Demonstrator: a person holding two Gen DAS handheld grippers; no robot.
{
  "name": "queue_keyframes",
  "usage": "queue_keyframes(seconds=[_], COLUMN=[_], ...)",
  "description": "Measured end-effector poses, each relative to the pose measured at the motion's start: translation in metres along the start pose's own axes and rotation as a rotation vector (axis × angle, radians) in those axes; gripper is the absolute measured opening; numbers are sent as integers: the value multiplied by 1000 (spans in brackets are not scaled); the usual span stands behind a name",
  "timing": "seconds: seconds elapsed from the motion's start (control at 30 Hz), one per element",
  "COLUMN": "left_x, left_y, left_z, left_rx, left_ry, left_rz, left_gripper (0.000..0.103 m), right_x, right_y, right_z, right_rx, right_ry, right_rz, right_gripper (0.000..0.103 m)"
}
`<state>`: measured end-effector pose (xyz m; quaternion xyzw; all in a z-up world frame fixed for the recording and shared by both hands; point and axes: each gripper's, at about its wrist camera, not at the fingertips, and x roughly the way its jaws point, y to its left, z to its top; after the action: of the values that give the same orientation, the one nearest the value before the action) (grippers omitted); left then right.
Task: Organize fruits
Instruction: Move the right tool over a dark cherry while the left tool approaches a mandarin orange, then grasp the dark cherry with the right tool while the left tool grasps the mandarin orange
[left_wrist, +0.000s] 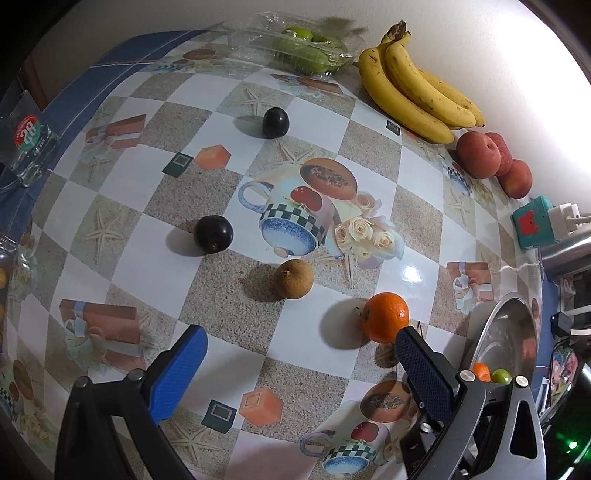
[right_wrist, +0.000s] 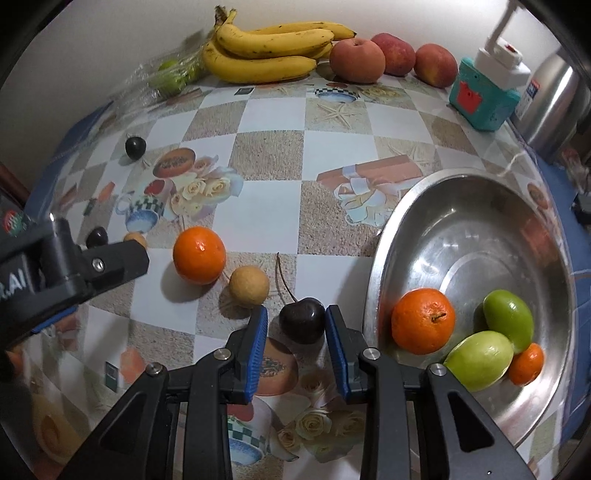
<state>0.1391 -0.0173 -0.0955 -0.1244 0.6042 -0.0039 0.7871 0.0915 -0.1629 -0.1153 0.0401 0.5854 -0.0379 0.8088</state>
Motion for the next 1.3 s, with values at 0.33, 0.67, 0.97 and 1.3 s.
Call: queue_keyframes(seconds=[0.33, 0.67, 0.97, 1.3], left_x=[1, 1, 1, 12], left_y=[2, 4, 3, -15], left_z=[0, 1, 3, 4], left_rx=[-13, -22, -28, -9], left_ry=[7, 8, 7, 25], left_rz=[-4, -8, -44, -181], left_gripper=[103, 103, 103, 77], right_x=[4, -1, -17, -34], right_y=[14, 2, -28, -46], right_z=[-2, 1, -3, -4], right_rx=[-93, -12, 181, 235], right_ry=[-5, -12, -8, -56], right_rz=[-117, -36, 145, 155], right_gripper=[26, 25, 25, 26])
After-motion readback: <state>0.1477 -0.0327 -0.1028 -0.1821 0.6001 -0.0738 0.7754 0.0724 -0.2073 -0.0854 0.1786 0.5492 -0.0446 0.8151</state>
